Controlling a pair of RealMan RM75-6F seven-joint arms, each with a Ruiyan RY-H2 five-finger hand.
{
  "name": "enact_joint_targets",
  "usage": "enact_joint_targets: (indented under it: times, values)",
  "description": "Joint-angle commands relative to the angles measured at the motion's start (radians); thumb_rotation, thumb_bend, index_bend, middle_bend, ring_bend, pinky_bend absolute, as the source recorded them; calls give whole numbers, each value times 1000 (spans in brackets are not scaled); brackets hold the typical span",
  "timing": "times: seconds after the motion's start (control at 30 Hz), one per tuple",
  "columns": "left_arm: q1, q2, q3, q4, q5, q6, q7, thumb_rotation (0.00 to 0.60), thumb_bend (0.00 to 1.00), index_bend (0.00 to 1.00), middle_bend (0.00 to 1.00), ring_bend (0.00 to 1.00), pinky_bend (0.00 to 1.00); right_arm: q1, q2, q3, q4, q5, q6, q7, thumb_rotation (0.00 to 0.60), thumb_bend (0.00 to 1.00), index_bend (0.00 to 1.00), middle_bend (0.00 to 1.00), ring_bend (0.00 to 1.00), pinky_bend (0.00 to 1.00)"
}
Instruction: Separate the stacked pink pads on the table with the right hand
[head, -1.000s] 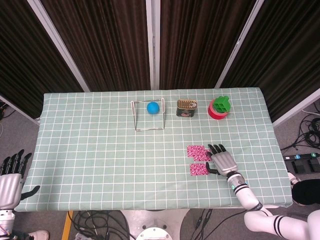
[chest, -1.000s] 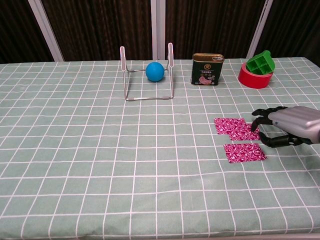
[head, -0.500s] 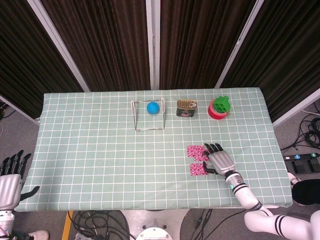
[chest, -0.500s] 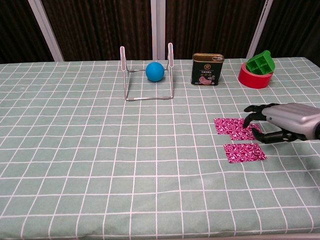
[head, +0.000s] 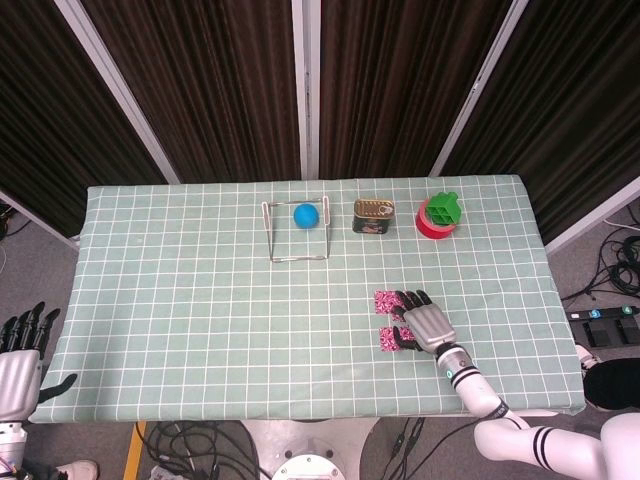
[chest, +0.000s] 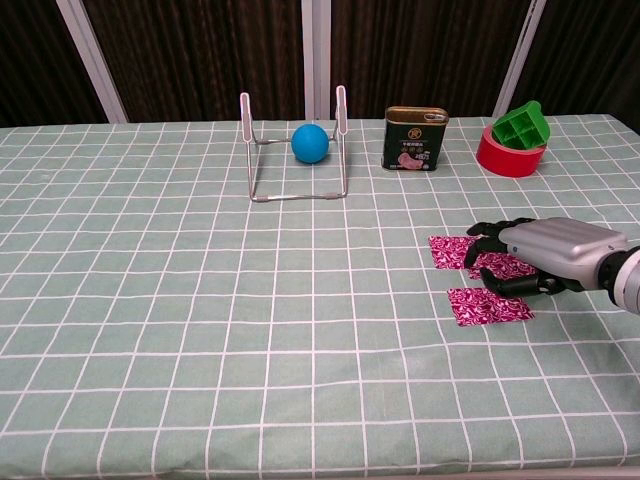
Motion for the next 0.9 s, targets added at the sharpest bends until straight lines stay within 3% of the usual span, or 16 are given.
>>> enact_joint_targets:
  times: [0.03,0.47,0.63,0.73,0.9]
  values:
    - [0,-1,0,1,1,0,0,600,72,136,51,63,80,-6,11,-6,-2,-3,6,-2,102,551,232,0,0,0]
    - [-3,-2,-2,-3,4,1,8,600,72,136,51,62,80,-40,85,-35,-17,-14,25,4,101,551,231,0,0,0]
    - [-2,-1,-1,-6,4,1,11,600,72,136,51,62,80,-46,110,-24,-43,-33,42,32,112,551,232,0,0,0]
    - [-3,0,-2,-9,4,1,13,600,72,136,51,62,80,-43,113,-2,-59,-39,53,57,162,517,231,0,0,0]
    - [-2,1,-2,-11,4,1,14,600,72,137,51,62,80,-19,75,46,-52,-16,61,54,326,240,240,0,0,0]
